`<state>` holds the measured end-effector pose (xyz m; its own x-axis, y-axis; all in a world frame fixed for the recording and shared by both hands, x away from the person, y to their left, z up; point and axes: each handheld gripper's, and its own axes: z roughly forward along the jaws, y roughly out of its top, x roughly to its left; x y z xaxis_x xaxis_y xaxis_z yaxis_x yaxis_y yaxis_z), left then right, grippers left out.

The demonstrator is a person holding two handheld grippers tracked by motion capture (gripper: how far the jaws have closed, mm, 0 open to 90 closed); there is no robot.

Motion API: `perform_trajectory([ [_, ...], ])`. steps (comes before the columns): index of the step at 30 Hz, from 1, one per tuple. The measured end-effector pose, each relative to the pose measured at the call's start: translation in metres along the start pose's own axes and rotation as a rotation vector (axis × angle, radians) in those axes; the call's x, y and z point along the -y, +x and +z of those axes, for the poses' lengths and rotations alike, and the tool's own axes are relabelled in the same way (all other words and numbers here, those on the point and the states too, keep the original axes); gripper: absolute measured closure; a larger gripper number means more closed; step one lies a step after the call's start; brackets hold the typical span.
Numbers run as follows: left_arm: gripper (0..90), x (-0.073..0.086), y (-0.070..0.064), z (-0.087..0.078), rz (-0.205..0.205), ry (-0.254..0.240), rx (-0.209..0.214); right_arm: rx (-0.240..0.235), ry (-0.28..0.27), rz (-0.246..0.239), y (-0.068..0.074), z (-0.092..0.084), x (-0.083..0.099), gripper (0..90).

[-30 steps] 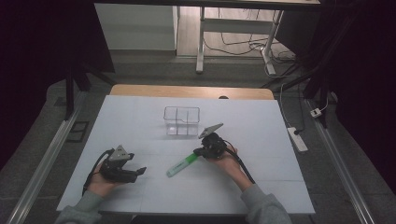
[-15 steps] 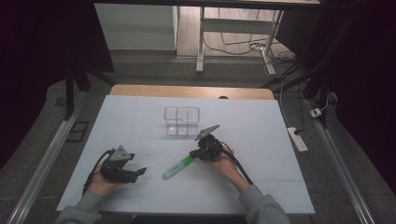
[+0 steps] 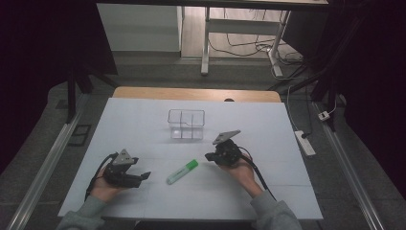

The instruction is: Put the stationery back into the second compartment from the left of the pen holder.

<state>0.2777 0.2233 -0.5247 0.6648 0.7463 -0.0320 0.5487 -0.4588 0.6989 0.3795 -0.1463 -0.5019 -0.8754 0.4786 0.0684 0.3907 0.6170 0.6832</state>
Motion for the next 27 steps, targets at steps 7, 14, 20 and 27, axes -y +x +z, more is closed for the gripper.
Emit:
perform_trajectory([
  [7,24.1,-0.001,-0.001,0.001,0.008,0.002,0.008,0.085,-0.036,0.046,-0.003,-0.037,0.037,89.7],
  [14,24.1,-0.002,-0.001,0.002,0.009,-0.001,0.012,0.171,-0.062,0.104,-0.009,-0.069,0.071,61.9],
  [20,24.0,-0.003,-0.002,0.002,0.01,-0.001,0.014,0.195,-0.109,0.136,-0.015,-0.09,0.093,48.1],
  [27,24.0,-0.004,-0.001,0.002,0.001,-0.001,0.022,0.226,-0.149,0.14,-0.022,-0.107,0.111,43.9],
])
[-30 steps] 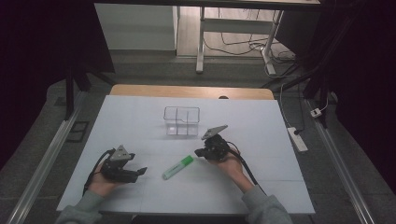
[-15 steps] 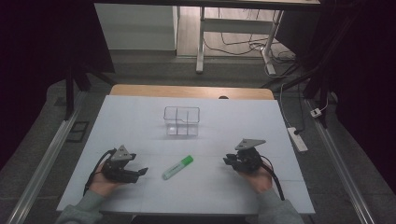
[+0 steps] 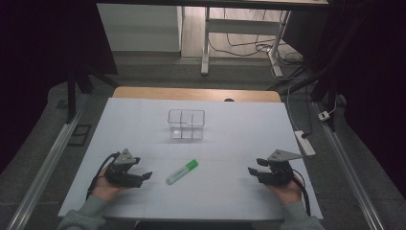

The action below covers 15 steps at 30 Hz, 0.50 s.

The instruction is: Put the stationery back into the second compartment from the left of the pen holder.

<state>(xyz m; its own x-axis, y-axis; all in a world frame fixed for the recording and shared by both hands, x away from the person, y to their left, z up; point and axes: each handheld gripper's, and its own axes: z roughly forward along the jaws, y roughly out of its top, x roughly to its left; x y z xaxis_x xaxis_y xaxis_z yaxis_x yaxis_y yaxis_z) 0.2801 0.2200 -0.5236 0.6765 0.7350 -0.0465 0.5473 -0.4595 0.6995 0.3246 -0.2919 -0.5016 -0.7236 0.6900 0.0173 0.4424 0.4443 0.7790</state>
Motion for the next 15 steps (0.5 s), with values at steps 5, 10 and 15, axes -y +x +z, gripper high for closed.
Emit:
perform_trajectory([
  [5,24.0,-0.0009,0.0001,-0.0007,-0.007,-0.004,0.005,-0.004,-0.005,-0.008,-0.0052,-0.0018,0.0053,41.0],
  [10,23.8,-0.0032,-0.0004,-0.0025,-0.019,-0.01,0.011,-0.012,-0.002,-0.034,-0.0031,0.0005,0.0046,39.9],
  [15,23.2,-0.0095,-0.0025,-0.0027,-0.016,0.0,0.033,-0.011,-0.001,-0.036,-0.0041,0.0007,0.0054,39.8],
])
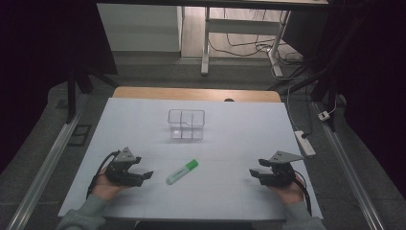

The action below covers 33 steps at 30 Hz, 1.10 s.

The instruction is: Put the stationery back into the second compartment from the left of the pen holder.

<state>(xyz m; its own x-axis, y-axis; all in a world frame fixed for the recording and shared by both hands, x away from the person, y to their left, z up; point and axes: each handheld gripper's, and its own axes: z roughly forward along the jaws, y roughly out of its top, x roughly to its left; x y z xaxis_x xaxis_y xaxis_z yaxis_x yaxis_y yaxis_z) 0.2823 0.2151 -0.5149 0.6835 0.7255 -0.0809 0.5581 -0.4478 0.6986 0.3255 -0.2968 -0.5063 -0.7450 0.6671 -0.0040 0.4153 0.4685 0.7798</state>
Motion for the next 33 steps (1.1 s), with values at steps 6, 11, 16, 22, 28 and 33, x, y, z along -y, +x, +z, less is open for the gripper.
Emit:
perform_trajectory([
  [6,23.5,-0.011,-0.007,0.0,0.041,-0.003,-0.008,0.002,0.009,-0.017,-0.001,0.0,0.0,39.5],
  [11,24.6,-0.021,-0.013,0.001,0.054,-0.009,0.007,0.007,0.009,-0.023,0.001,0.0,-0.001,39.3],
  [16,24.8,-0.032,-0.017,0.007,0.063,0.02,0.03,0.005,0.013,-0.014,-0.001,0.001,0.0,38.5],
  [22,24.8,-0.043,-0.021,0.018,0.073,0.042,0.053,0.007,0.018,-0.011,-0.001,0.001,0.001,38.3],
  [28,25.3,-0.053,-0.025,0.023,0.079,0.046,0.067,0.0,0.015,-0.016,0.0,0.001,0.001,37.9],
  [33,25.9,-0.063,-0.028,0.029,0.088,0.054,0.078,-0.008,0.003,-0.015,0.001,-0.001,-0.001,36.5],
])
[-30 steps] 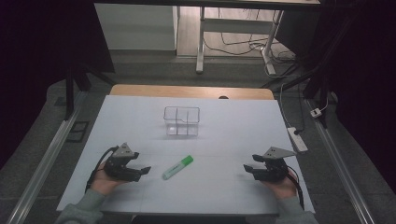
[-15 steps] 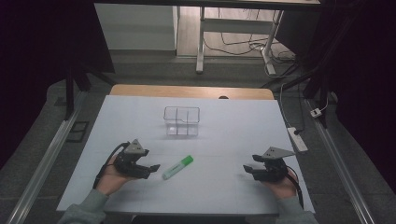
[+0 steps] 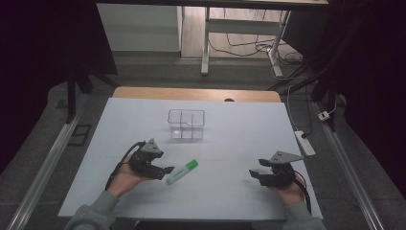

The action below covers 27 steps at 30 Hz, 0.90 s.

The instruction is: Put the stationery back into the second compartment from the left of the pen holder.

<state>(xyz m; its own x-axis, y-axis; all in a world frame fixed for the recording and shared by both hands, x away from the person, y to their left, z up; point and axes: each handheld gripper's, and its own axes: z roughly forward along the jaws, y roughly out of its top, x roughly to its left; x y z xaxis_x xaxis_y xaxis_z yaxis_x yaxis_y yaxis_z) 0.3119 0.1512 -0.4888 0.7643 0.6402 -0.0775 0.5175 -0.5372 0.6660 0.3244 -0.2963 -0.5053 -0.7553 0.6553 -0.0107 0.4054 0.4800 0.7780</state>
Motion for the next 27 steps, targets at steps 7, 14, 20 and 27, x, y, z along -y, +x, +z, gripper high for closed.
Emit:
perform_trajectory([
  [7,26.4,-0.016,-0.003,0.008,0.013,0.005,0.013,0.002,0.001,-0.003,0.001,0.0,0.001,35.5],
  [14,27.3,-0.03,-0.011,0.014,0.048,0.025,0.009,0.008,0.003,0.004,0.0,-0.001,0.001,35.5],
  [20,27.2,-0.039,-0.013,0.023,0.038,0.063,0.019,0.008,-0.003,0.003,0.001,-0.001,0.0,35.5],
  [27,27.2,-0.051,-0.016,0.037,0.047,0.096,0.043,0.009,0.004,0.003,0.002,0.0,0.001,35.5],
])
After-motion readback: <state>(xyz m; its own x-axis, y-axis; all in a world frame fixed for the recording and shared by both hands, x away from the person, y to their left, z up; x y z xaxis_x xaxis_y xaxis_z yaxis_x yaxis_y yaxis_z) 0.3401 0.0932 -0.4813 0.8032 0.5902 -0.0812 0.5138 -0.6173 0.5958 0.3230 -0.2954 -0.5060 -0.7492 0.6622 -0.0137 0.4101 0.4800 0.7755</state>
